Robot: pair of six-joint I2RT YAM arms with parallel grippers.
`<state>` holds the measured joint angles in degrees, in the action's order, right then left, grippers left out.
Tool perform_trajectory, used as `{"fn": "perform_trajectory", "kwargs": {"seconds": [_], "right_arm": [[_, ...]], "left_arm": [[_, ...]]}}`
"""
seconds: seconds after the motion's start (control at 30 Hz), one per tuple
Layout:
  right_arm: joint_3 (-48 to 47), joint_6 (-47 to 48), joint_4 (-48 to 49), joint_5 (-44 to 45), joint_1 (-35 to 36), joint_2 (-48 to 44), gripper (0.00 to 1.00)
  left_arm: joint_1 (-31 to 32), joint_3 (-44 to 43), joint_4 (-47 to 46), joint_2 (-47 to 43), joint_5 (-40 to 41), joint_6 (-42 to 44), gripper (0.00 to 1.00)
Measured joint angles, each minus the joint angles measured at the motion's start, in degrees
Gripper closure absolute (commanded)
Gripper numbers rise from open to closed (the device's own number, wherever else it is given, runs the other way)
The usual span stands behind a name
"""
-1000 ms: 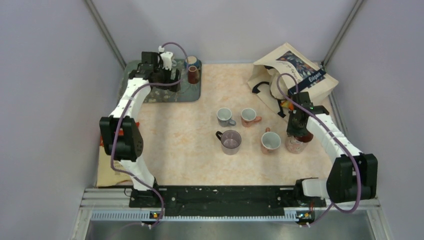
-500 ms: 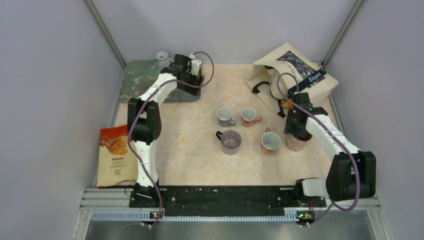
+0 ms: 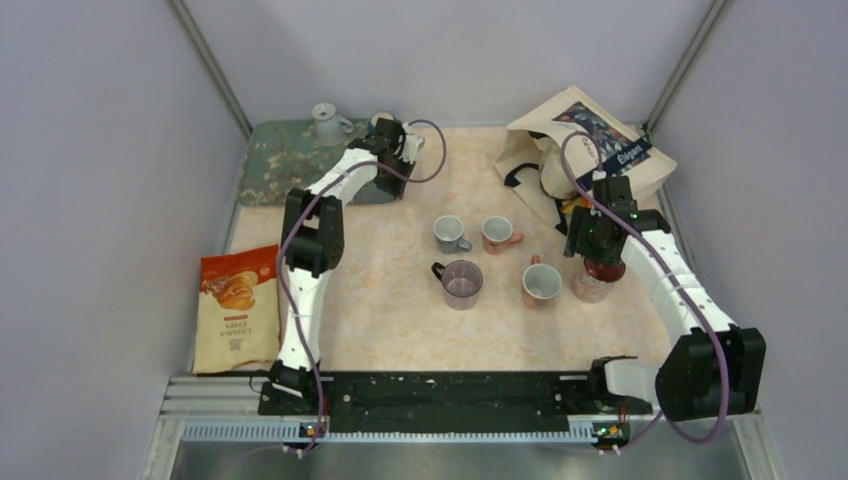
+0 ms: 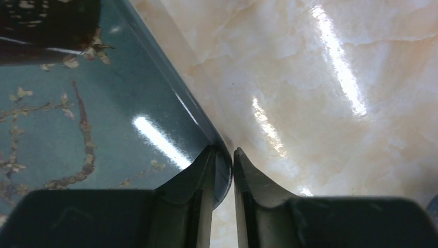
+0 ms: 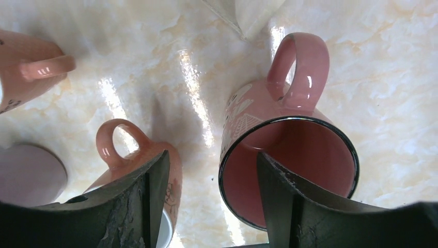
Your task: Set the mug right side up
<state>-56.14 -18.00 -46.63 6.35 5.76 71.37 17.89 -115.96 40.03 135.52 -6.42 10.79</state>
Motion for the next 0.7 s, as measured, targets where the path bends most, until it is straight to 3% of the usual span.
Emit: {"fn": "perform_trajectory", "kwargs": {"seconds": [0.13, 0.3, 0.57, 0.63, 0.7], "right_arm": [[-1.70, 0.55, -1.42, -0.26, 0.00, -1.60, 0.37], [-3.48, 1.46, -2.58, -0.70, 0.00, -3.10, 0.36], [-4.00, 2.86, -2.97, -3.10, 0.00, -4.24, 0.36], [-4.00, 3.08, -3.08, -3.63, 0.00, -4.24, 0.36], [-4.00, 3.50, -3.13, -4.13, 0.00, -4.31, 0.36]], "left_arm": [[-0.20, 0.42, 0.90, -0.07, -1.49, 0.11, 1.00], [-0.63, 7.76, 0.35, -4.59, -3.32, 1.05, 1.00], [-1.18, 38.34, -0.87, -24.74, -8.11, 7.26, 1.00], [-0.90, 43.95, -0.83, -28.74, -9.09, 8.68, 0.93], [-0.59, 48.87, -0.02, -32.54, -9.88, 10.12, 0.70]]}}
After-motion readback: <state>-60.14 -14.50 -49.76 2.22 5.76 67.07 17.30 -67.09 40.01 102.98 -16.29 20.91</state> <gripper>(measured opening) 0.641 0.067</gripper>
